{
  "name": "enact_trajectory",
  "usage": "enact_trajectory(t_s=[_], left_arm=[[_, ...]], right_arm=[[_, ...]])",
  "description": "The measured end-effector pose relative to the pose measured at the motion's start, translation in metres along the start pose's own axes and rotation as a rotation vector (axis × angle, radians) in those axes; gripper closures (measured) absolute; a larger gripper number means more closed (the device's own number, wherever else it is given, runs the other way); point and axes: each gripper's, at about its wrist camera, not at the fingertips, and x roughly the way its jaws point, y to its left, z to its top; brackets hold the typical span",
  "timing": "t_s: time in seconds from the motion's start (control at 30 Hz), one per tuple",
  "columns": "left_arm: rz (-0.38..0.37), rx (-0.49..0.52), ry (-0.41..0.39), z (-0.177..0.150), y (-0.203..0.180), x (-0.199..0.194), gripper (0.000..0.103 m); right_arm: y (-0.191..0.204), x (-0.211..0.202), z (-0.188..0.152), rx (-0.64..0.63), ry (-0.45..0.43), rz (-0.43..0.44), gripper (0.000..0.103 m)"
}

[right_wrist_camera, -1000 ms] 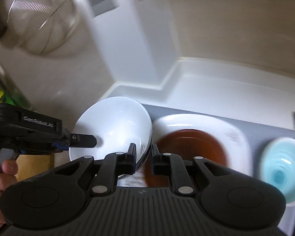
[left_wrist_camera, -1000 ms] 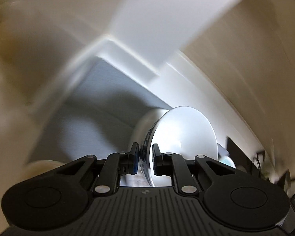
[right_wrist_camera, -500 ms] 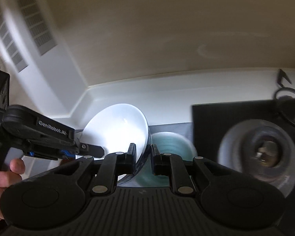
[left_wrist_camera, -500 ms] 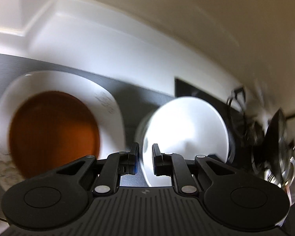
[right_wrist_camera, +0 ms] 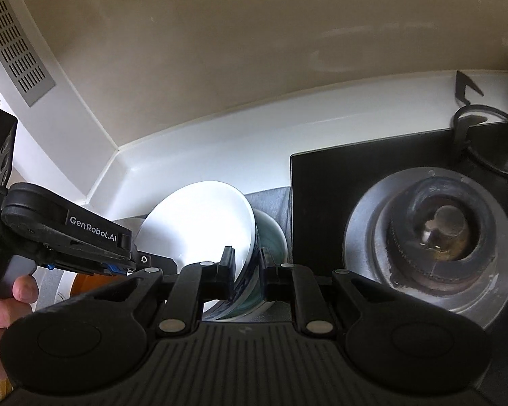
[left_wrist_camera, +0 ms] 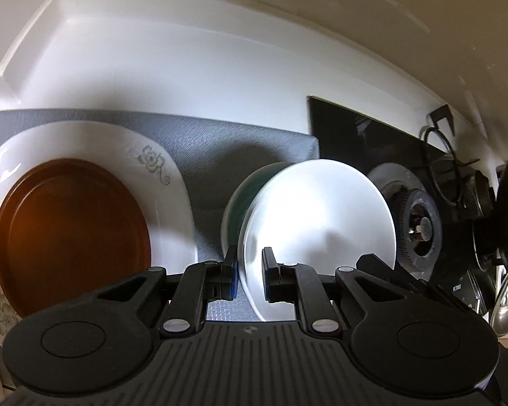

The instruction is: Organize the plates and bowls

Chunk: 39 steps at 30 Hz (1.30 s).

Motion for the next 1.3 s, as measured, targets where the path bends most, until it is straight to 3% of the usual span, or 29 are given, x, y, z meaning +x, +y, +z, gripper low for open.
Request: enact_trajectory(t_s=[0.43,0.67,0.83,1.0,1.13,1.3], left_arm=[[-0.031,-0.022,0.008,0.014,0.012,0.001,0.089],[-0.01,0.003,0.009,0.016,0.012,0.003,0.089],[-0.003,0.031,0.023,0.015,0.007,0.01,0.089],[0.025,0.077,0.018,0.017,0.001,0.013,0.088],[0.039,0.06,0.032,0.019,0.001,0.021,0.088],[0.058,0.107,0.043,0.014,-0.007,0.03,0.079]], right_arm=[[-0.013,0.029,0.003,0.026,0.03,-0.009,0.088],[-0.009,0.033,0.003,-0.038,0.043,-0.01,0.088],[-0.024,0.02,0.001,0.02,-0.007,0.043,0.082],[-0.04,0.018,-0.005,0.095,0.004,0.058,0.081],[-0.044,0.027,-0.009,0.158,0.03,0.087,0.073],[-0.042,0.042,-0.015,0.198,0.046,0.101,0.063]])
